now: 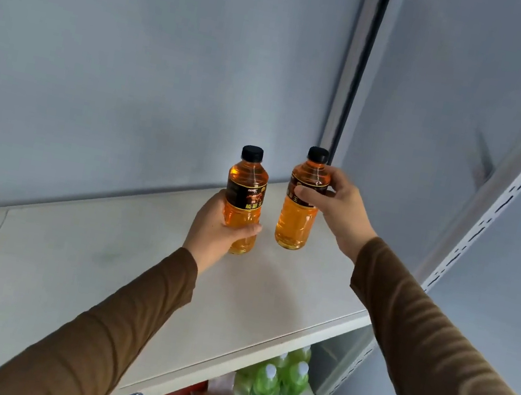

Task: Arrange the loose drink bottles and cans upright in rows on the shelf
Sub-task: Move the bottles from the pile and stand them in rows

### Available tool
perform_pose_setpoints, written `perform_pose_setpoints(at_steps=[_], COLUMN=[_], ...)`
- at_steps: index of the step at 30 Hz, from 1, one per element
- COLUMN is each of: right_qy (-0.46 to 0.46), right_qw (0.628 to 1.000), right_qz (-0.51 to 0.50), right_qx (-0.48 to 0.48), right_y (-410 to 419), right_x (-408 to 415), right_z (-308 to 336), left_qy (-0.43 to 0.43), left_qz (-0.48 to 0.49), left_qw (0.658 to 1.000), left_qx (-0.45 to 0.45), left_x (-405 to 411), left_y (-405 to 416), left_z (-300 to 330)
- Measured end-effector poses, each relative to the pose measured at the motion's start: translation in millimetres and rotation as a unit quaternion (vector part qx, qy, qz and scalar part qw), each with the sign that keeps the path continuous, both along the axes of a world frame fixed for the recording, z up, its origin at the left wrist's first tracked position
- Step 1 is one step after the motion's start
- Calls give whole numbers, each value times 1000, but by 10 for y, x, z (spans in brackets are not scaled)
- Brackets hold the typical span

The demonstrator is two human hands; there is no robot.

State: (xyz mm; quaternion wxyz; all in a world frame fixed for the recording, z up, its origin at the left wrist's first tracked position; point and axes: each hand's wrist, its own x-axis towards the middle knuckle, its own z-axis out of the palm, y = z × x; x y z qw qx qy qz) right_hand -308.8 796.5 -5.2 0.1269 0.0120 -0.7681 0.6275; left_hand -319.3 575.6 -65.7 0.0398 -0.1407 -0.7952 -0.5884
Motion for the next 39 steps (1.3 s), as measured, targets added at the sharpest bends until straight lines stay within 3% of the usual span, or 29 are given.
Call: perform_pose_setpoints(at_steps=[11, 18, 23, 39], right_qy=[-45, -80, -93, -103], right_qw=[998, 992, 991, 982], right_qz=[33, 65, 82, 149], right_qx=[-22, -73, -45, -49], right_y=[640, 735, 812, 872], right_x=[-999, -1516, -1751, -2207], right_z=[-154, -203, -170, -227], left_qy=[-28, -58, -66, -55], left_qz=[58, 87, 99, 48], left_qw=[998, 994, 992, 997], left_qx=[-19, 38, 34, 24], left_x=[-682, -1052, -1342, -1890], left_y=[725, 935, 1072, 1171], left_z=[18, 12, -68, -213])
